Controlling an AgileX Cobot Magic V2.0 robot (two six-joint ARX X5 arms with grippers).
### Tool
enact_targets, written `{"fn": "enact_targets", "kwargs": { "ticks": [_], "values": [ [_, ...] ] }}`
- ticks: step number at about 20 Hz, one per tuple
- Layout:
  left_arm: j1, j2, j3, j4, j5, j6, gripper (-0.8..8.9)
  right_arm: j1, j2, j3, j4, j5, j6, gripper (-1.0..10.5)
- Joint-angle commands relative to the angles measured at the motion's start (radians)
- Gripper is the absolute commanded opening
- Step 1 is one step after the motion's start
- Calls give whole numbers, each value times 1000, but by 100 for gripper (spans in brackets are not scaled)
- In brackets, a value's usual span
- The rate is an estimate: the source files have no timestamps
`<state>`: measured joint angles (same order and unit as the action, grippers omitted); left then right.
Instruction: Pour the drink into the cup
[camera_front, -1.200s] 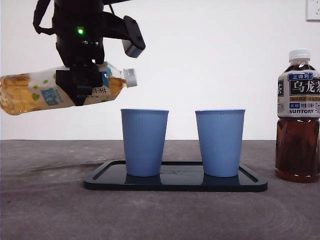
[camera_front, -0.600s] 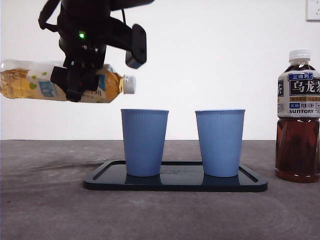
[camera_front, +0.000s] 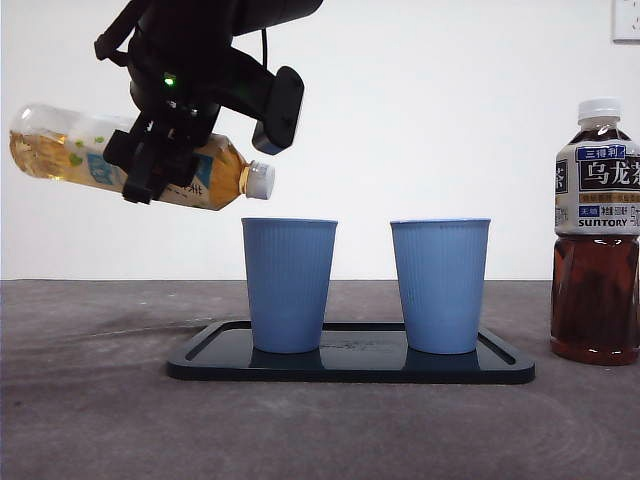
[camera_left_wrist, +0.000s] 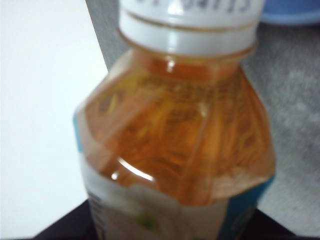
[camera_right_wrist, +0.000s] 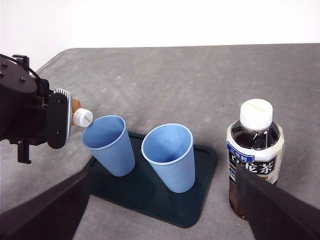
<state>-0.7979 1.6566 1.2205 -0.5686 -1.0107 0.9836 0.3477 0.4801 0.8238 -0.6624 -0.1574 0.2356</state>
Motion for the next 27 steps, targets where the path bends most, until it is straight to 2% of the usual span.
{"fn": "enact_targets", "kwargs": {
  "ticks": [1,15,20,23,27],
  "values": [
    [-14,12,34,37,-44,81,86,6,2,12,11,0,-8,457],
    [-34,12,34,95,-74,211,85,6,2,12,11,0,-7,457],
    [-34,12,34,94,-87,213,85,6,2,12,11,0,-7,457],
    [-34,12,34,99,-87,163,86,6,2,12,11,0,-7,457],
    [-32,12,34,99,-85,-15,86,6,2,12,11,0,-7,457]
  ]
}}
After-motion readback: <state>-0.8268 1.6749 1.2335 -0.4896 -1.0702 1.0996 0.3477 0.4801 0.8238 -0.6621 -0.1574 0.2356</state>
